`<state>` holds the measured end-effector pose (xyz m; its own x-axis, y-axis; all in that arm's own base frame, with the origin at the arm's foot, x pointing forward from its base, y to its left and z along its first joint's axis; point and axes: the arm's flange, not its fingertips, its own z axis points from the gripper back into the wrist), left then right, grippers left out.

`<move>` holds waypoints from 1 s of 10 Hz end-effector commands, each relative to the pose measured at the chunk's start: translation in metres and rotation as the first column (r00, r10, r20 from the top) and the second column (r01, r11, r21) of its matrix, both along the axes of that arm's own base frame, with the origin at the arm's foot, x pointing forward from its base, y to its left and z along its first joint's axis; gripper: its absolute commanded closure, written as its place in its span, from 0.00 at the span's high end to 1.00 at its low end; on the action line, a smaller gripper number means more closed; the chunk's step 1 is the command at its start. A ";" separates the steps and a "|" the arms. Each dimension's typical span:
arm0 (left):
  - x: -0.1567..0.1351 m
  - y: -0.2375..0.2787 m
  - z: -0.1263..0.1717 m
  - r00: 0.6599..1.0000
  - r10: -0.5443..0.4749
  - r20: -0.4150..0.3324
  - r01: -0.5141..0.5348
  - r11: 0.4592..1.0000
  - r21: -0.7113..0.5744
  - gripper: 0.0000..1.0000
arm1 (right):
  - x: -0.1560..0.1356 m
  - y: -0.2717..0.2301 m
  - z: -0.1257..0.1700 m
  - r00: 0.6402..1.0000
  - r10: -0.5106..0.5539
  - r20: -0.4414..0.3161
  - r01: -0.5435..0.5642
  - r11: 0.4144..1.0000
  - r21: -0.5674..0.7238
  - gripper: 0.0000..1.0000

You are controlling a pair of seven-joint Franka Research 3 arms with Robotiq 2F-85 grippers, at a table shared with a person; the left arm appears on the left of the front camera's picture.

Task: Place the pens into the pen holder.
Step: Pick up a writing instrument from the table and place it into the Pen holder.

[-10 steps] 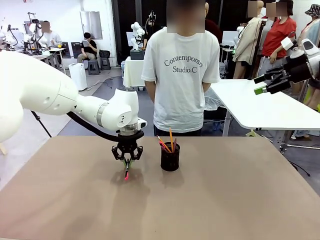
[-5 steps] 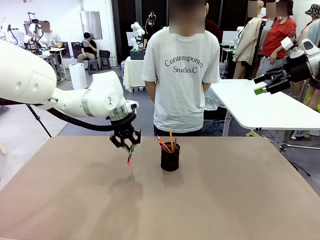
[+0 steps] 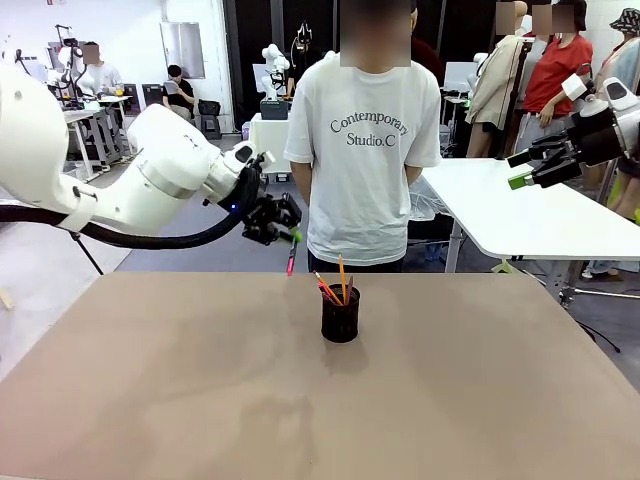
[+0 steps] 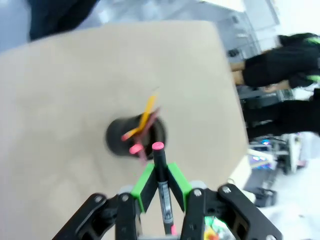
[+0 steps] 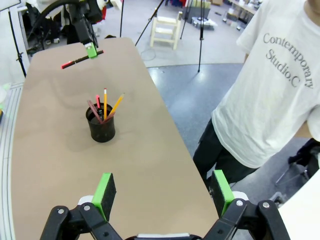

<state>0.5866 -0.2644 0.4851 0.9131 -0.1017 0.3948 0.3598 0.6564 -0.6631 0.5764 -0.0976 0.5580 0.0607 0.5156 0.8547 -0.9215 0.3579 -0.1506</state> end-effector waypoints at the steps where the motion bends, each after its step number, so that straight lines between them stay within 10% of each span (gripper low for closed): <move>1: -0.009 0.007 -0.017 0.976 -0.034 0.214 0.059 0.992 -0.111 0.00 | 0.001 0.002 0.004 1.000 -0.005 -0.024 0.005 1.000 -0.010 1.00; 5: -0.043 -0.027 -0.039 0.830 0.014 0.558 0.076 0.987 -0.138 0.00 | 0.001 0.002 0.004 1.000 -0.005 -0.024 0.005 1.000 -0.010 1.00; 7: -0.020 -0.029 -0.016 0.881 0.030 0.472 0.020 0.995 -0.101 0.00 | 0.001 0.002 0.004 1.000 -0.005 -0.024 0.005 1.000 -0.010 1.00; 10: -0.027 -0.036 -0.024 0.857 0.036 0.514 0.029 0.993 -0.118 0.00 | 0.001 0.002 0.004 1.000 -0.005 -0.024 0.005 1.000 -0.010 1.00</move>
